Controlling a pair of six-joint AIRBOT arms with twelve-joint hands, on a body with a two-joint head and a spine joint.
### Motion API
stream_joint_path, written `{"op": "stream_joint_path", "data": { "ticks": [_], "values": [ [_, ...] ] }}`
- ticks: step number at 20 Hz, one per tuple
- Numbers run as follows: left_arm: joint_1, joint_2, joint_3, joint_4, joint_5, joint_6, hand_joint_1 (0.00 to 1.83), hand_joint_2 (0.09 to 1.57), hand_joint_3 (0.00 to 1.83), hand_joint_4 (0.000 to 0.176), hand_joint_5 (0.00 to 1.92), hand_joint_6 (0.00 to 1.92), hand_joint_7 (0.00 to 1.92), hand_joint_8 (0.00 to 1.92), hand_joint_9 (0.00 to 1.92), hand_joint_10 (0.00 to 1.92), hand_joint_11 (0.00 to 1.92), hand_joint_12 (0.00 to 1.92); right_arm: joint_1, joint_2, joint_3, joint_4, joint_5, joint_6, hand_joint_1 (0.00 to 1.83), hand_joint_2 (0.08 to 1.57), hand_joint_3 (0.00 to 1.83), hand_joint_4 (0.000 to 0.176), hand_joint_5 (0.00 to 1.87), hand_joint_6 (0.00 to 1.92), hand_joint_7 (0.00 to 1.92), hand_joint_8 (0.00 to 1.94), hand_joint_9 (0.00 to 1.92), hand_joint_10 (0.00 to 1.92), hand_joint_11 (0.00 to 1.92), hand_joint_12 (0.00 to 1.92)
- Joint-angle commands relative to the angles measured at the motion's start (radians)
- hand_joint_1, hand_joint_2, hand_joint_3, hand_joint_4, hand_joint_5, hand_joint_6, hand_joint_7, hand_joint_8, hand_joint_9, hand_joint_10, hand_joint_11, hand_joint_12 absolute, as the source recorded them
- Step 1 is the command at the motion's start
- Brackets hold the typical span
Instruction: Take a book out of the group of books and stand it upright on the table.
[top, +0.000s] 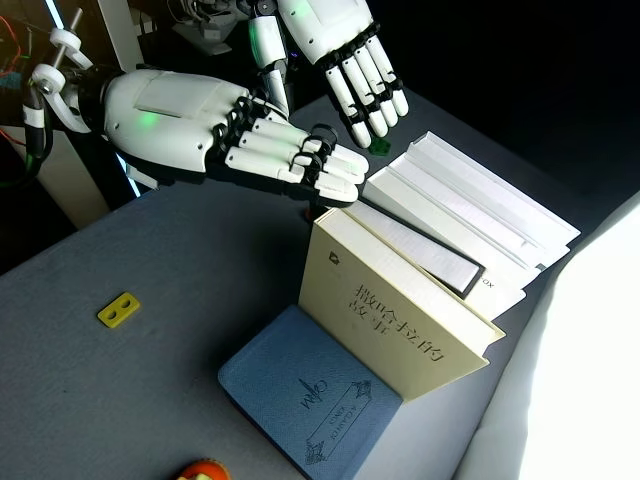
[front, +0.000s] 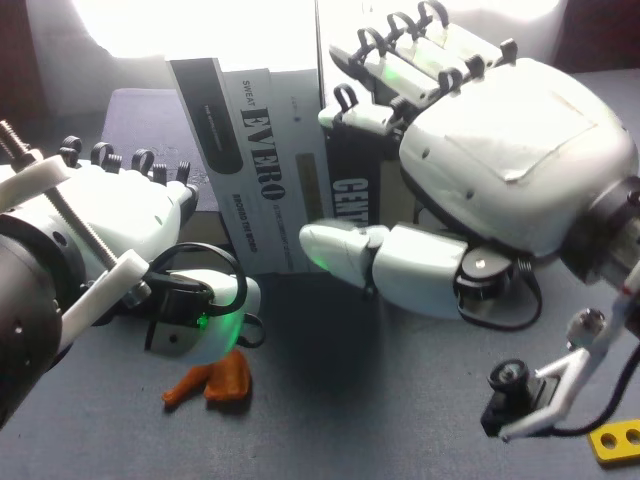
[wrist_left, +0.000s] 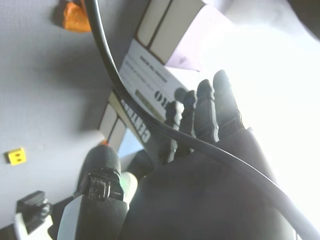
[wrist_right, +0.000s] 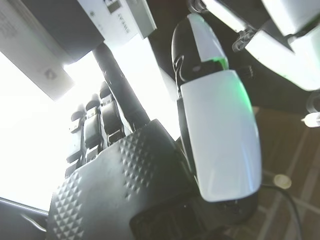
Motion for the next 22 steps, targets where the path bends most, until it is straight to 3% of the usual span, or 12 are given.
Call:
{"op": "stream_joint_path", "data": {
  "ticks": [1, 14, 19, 22],
  "values": [
    [-0.008, -0.001, -0.001, 0.092, -0.003, -0.003, 0.0, 1.37, 0.0, 0.016, 0.04, 0.0, 0.02, 0.0, 0.01, 0.0, 0.0, 0.0, -0.001, 0.004, -0.012, -0.035, 0.013, 0.001, 0.0, 1.19, 0.0, 0.0, 0.59, 0.07, 0.04, 0.01, 0.0, 0.0, 0.0, 0.0],
    [-0.008, -0.001, -0.001, 0.092, -0.003, -0.003, 0.0, 1.36, 0.0, 0.017, 0.04, 0.0, 0.02, 0.0, 0.02, 0.01, 0.0, 0.0, -0.075, 0.047, -0.144, 0.019, 0.021, -0.108, 0.0, 1.2, 0.0, 0.0, 0.6, 0.06, 0.04, 0.01, 0.0, 0.0, 0.0, 0.0],
    [-0.008, -0.001, -0.001, 0.092, -0.003, -0.003, 0.0, 1.37, 0.0, 0.011, 0.06, 0.01, 0.03, 0.01, 0.02, 0.01, 0.0, 0.0, -0.122, 0.049, -0.162, 0.019, 0.013, -0.141, 0.0, 1.19, 0.0, 0.0, 0.57, 0.04, 0.04, 0.01, 0.0, 0.0, 0.0, 0.0],
    [-0.008, -0.001, -0.001, 0.092, -0.003, -0.003, 0.0, 1.36, 0.0, 0.019, 0.03, 0.0, 0.03, 0.01, 0.02, 0.01, 0.0, 0.0, -0.142, 0.049, -0.162, 0.019, 0.012, -0.157, 0.0, 1.19, 0.0, 0.0, 0.57, 0.04, 0.04, 0.01, 0.0, 0.0, 0.0, 0.0]
  ]
}}
